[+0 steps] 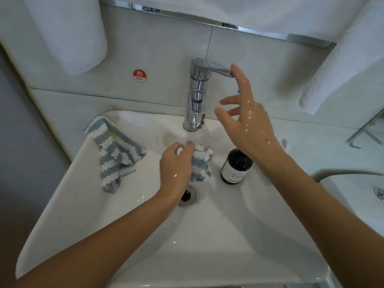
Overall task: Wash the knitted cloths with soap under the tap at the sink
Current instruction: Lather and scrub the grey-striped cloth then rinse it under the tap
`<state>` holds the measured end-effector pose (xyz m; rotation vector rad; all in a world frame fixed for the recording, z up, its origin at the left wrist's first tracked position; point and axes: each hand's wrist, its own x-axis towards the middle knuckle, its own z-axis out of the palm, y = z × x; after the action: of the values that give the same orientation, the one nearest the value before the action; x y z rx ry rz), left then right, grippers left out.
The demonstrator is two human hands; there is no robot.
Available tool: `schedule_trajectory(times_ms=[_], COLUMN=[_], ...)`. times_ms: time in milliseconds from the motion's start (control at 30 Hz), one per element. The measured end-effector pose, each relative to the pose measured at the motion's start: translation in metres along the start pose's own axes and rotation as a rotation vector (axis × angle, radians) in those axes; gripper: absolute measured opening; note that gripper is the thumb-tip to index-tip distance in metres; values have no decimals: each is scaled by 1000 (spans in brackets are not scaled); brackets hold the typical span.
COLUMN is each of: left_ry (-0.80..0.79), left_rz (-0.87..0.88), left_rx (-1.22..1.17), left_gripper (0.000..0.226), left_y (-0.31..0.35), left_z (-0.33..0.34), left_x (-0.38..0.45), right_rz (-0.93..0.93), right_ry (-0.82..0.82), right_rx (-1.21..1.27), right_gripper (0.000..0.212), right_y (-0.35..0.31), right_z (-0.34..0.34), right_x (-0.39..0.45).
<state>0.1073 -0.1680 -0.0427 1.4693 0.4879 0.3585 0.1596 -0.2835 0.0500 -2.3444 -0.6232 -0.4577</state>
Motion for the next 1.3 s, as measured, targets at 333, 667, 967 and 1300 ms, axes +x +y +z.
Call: schedule_trajectory(times_ms=[333, 667, 967, 1300], left_ry=[-3, 36, 45, 34], left_rz=[39, 172, 68, 188], left_rx=[-52, 49, 41, 88], left_gripper=[30, 26, 37, 40], left_y=[1, -11, -11, -9], left_z=[0, 1, 14, 9], left_x=[1, 4, -4, -3], right_rz=[507, 503, 606, 524], right_ry=[-290, -172, 85, 88], right_rx=[622, 776, 881, 790], right_gripper=[40, 26, 43, 33], right_y=[14, 13, -4, -4], right_z=[70, 92, 98, 96], right_x=[-46, -57, -60, -59])
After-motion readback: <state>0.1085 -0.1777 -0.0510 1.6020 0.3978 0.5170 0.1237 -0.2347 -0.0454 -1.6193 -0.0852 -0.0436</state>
